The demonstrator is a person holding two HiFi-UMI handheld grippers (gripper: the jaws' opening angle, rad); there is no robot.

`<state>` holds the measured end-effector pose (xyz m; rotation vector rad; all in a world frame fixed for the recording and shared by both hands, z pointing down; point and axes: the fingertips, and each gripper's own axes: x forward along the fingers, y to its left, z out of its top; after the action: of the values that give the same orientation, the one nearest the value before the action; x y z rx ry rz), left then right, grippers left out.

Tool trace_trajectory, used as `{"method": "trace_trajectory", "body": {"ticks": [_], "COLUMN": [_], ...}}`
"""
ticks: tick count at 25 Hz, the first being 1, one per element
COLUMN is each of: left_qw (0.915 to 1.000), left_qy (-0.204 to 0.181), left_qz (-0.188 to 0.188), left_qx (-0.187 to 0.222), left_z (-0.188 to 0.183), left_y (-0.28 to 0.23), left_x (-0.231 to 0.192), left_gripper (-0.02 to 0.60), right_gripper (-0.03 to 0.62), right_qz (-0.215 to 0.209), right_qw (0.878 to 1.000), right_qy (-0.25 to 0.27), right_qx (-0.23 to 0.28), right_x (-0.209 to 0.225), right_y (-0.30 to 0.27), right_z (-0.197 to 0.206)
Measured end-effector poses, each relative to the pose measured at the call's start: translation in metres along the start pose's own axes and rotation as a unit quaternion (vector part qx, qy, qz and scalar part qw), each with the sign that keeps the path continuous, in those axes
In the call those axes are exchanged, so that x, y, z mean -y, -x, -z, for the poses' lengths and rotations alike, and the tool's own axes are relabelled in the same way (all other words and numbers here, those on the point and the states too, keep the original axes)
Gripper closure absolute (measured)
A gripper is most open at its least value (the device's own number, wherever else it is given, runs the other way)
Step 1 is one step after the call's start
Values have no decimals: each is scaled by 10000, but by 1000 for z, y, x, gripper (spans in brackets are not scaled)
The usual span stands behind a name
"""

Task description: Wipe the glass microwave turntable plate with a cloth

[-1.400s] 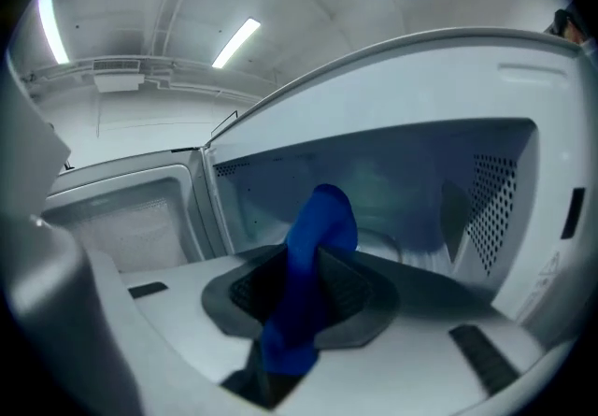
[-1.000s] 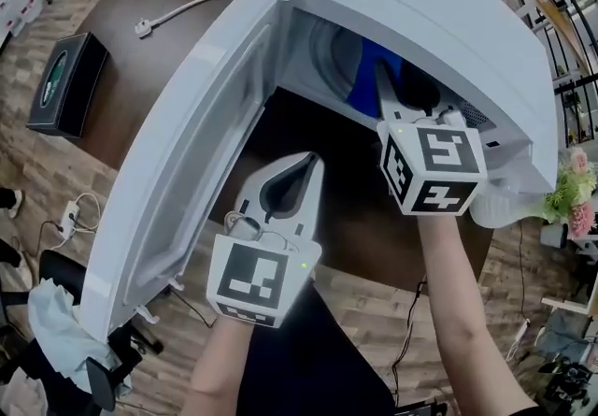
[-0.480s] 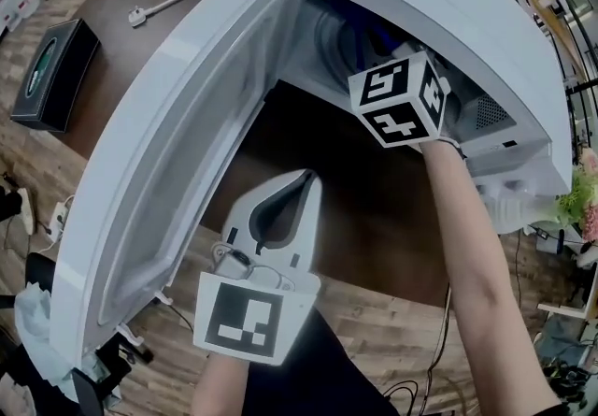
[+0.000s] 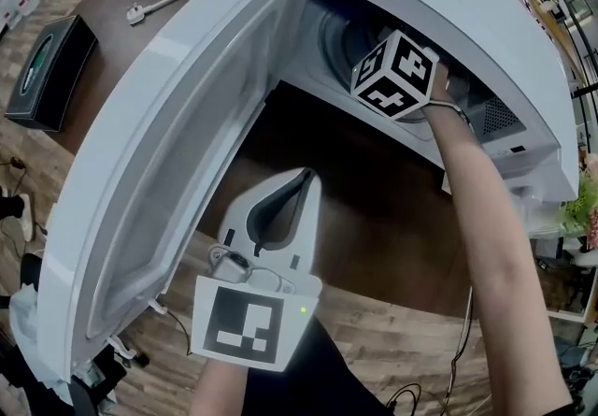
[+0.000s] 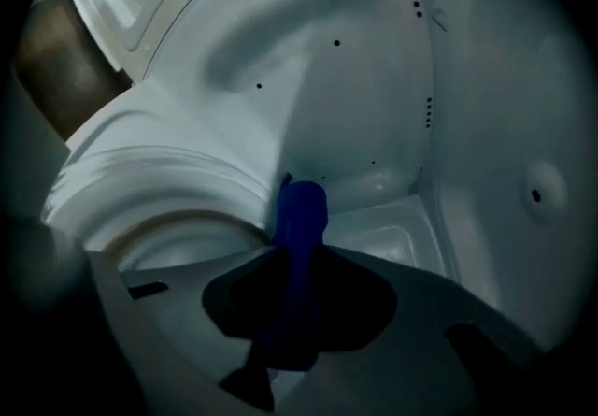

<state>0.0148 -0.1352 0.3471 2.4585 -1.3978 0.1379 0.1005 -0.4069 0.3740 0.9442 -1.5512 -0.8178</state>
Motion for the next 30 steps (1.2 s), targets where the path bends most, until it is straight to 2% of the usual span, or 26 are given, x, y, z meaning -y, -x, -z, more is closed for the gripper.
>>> {"method": "trace_trajectory", "body": {"ticks": [4,11,18,25,30], "left_qw": [10000,10000,10000,10000,9999], "left_qy": [-21,-24,-45,-28,-100], "left_qz": [-30,-53,-11,-11,28], "left_qx": [-42,-65,-61,-94,-70], "left_z": [1,3,4,8,6], "left_y": [-1,1,-1,-1,-1], "left_x": [1,4,9,10,13], "left_gripper": [578,578,578,578,578], "right_gripper": [526,526,526,526,529], "right_qz": [-133,-247,-167,-172,-106], "right_qw": [9992,9975,9924,9852,9742], "right_qy": [347,415,553,409,-30], "right_qx": [-129,-511,-1084,-1659,-2252], "right_x": [-10,-10,-2,2,7], "right_y": [-9,-11,-14,-13,-9], "right_z": [2,26,58,91,119]}}
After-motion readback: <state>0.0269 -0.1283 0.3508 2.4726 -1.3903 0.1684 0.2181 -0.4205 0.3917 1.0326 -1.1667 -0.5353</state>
